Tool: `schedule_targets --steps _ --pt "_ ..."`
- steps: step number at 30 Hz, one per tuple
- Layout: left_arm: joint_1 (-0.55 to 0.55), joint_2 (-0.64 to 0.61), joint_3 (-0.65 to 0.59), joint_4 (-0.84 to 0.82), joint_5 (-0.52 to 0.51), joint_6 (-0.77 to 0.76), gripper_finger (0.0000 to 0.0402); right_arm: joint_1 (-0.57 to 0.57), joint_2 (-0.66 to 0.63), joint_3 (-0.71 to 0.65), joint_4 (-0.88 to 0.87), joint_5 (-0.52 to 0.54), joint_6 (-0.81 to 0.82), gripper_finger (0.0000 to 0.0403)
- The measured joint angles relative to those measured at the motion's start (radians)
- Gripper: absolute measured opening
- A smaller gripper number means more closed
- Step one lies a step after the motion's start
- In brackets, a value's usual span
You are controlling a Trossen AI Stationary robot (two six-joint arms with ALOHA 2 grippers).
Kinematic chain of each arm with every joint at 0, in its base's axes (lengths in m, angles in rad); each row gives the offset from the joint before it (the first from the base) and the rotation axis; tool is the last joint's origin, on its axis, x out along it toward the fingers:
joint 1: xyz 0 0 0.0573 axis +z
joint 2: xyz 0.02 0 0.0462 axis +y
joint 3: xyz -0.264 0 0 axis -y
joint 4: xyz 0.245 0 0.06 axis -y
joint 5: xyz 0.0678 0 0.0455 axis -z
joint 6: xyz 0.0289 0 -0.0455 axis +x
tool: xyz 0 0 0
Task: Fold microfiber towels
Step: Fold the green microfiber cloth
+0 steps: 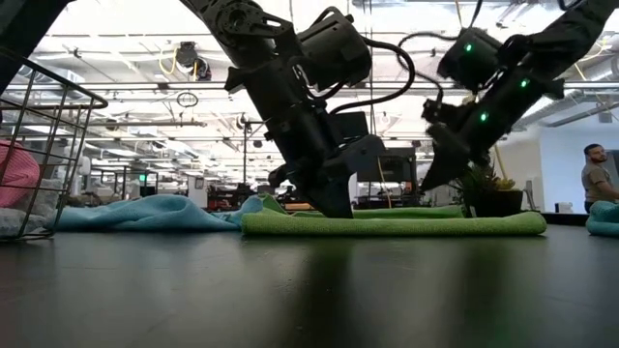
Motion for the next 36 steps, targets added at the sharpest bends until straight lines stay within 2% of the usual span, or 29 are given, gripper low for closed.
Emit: schedule_targets --steps 6,11,16,22,27,36 --pt "0.000 -0.063 -0.007 -0.097 -0.027 0.025 0.0002 0.052 -0.116 0.000 -0.016 -0.138 0.035 0.0000" --pt "-0.007 -0.136 -0.003 -0.189 -0.047 0.074 0.0001 0.124 -0.197 0.000 -0.065 -0.173 0.067 0.0000" --pt "-0.028 -0.134 -0.005 -0.223 -0.022 0.097 0.0003 0.198 -0.213 0.000 -0.144 -0.204 0.105 0.0000" --pt "-0.046 -0.136 -0.004 -0.274 -0.052 0.101 0.0004 0.292 -0.159 0.000 -0.160 -0.289 0.110 0.0000" --pt "-0.029 -0.136 -0.003 -0.324 -0.082 0.068 0.0002 0.356 -0.063 0.000 -0.163 -0.355 0.155 0.0000" --pt "-0.018 -0.137 -0.002 -0.321 -0.082 0.040 0.0003 0.412 0.090 0.000 -0.162 -0.352 0.183 0.0000"
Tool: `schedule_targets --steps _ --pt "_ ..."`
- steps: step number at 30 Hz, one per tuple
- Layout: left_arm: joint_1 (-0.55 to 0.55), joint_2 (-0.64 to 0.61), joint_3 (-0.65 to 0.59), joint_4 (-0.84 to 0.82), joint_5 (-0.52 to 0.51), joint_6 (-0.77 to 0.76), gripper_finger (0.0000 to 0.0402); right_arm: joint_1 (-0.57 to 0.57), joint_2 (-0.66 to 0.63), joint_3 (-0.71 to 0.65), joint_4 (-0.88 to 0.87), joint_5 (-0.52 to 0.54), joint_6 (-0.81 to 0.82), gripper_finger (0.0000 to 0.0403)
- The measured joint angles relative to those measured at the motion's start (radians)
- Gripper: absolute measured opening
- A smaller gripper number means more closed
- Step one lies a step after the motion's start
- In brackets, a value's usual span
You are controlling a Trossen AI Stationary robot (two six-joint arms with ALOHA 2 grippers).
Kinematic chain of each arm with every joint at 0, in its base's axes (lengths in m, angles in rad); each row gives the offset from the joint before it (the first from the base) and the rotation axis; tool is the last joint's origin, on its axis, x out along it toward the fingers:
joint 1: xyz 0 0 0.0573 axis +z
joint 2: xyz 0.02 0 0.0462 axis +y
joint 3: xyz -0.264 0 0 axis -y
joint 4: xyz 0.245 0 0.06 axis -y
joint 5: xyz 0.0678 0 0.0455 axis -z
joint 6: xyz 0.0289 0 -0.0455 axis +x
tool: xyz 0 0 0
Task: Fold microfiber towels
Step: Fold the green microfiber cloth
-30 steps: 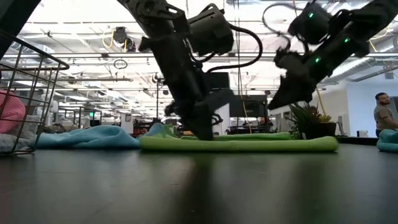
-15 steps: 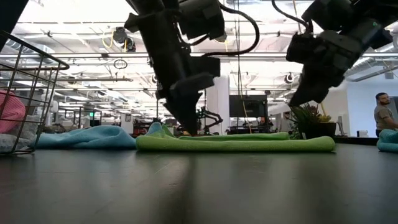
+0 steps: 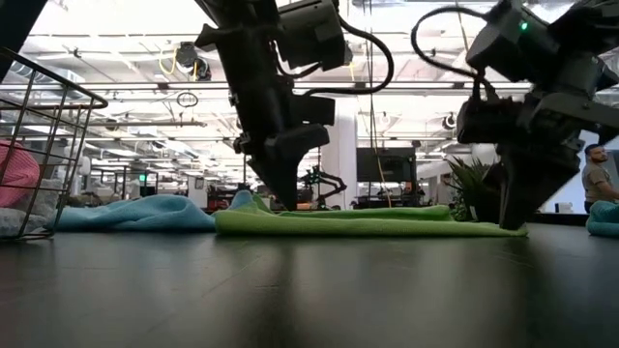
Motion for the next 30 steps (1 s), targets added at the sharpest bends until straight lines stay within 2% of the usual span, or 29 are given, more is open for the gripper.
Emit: schedule_targets --steps 7,16,22,26,30 --pt "-0.020 0.000 0.000 0.000 0.003 -0.017 0.0005 0.000 -0.006 0.005 -0.119 0.006 -0.002 0.0000" --pt "-0.056 -0.001 0.001 0.001 0.034 -0.001 0.0005 -0.002 -0.130 -0.003 -0.253 0.087 -0.002 0.0000" --pt "-0.094 -0.074 0.007 -0.012 0.028 0.099 0.0003 -0.001 -0.221 -0.003 -0.249 0.088 0.017 0.0000" --pt "-0.129 -0.119 0.007 -0.065 0.011 0.189 0.0003 -0.001 -0.259 -0.002 -0.254 0.085 -0.033 0.0000" --pt "-0.158 -0.122 0.006 -0.081 0.007 0.212 0.0004 -0.002 -0.271 -0.001 -0.246 0.083 -0.071 0.0000"
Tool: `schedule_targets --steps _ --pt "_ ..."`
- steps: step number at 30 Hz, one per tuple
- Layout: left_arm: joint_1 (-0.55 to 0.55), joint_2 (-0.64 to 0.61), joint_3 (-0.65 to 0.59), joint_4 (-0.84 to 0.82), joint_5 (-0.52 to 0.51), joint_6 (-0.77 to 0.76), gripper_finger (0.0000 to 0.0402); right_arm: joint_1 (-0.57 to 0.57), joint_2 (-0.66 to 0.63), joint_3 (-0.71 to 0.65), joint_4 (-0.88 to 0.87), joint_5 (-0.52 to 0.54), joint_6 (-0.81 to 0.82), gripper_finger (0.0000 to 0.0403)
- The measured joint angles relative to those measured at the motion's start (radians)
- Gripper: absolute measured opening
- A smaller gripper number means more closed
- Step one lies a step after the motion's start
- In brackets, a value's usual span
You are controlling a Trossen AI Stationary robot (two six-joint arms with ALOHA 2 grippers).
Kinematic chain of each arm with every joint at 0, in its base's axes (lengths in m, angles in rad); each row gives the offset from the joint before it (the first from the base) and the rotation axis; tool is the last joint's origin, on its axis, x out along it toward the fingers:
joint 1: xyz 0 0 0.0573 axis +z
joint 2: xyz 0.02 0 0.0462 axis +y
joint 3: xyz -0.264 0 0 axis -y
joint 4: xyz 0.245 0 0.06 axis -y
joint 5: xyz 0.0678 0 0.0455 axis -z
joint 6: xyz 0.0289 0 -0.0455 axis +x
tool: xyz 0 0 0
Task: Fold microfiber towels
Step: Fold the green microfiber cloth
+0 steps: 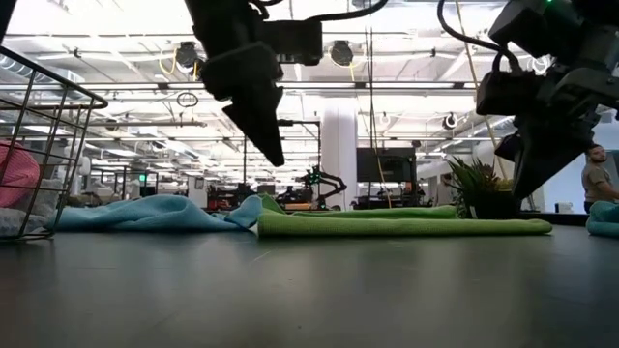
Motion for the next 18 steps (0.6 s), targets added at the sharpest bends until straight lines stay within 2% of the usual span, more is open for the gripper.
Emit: schedule_targets --steps 5,12,18 --pt "-0.017 0.036 0.000 0.027 0.041 -0.018 0.0005 0.000 0.000 0.000 0.001 0.006 -0.003 0.0000" --pt "-0.046 0.094 0.000 0.024 0.048 0.115 0.0006 0.000 -0.003 0.001 -0.003 0.020 -0.028 0.0000" --pt "-0.038 0.112 0.000 0.030 0.004 0.115 0.0035 0.000 -0.003 0.001 -0.003 0.020 -0.028 0.0000"
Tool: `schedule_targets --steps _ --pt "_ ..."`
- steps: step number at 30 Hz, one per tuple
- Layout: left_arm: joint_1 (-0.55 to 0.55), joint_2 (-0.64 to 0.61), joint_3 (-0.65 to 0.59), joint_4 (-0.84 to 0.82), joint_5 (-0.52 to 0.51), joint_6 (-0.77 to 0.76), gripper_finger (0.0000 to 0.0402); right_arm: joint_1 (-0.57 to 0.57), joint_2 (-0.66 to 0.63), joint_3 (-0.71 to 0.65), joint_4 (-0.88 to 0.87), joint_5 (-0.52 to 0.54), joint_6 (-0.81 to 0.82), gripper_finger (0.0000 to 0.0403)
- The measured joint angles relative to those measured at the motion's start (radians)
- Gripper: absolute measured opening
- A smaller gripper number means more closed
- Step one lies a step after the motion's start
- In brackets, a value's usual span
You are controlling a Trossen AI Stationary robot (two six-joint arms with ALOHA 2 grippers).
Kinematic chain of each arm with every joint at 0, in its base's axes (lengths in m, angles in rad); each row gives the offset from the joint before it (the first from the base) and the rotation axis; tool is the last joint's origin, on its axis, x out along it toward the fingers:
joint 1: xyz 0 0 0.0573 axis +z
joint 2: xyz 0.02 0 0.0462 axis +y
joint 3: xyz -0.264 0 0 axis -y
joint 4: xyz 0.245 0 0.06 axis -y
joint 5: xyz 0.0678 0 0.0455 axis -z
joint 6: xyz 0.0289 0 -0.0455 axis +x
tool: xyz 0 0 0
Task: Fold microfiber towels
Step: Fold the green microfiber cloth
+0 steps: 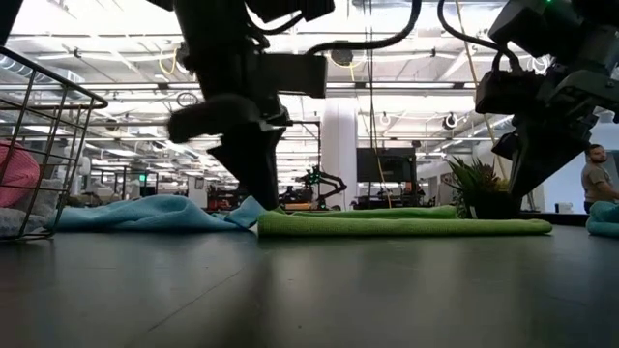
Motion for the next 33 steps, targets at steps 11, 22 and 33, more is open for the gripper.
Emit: schedule_targets --steps 11,22,33 --pt "0.039 0.011 -0.001 0.010 0.032 -0.072 0.0064 -0.071 0.002 0.000 0.131 0.212 0.025 0.0000" --pt "0.017 0.010 -0.001 0.008 0.082 -0.111 0.0061 -0.294 0.142 0.001 0.182 0.207 0.047 0.0000" --pt "0.010 0.010 -0.012 0.011 0.082 -0.152 0.0061 -0.363 0.305 0.001 0.318 0.102 0.044 0.0000"
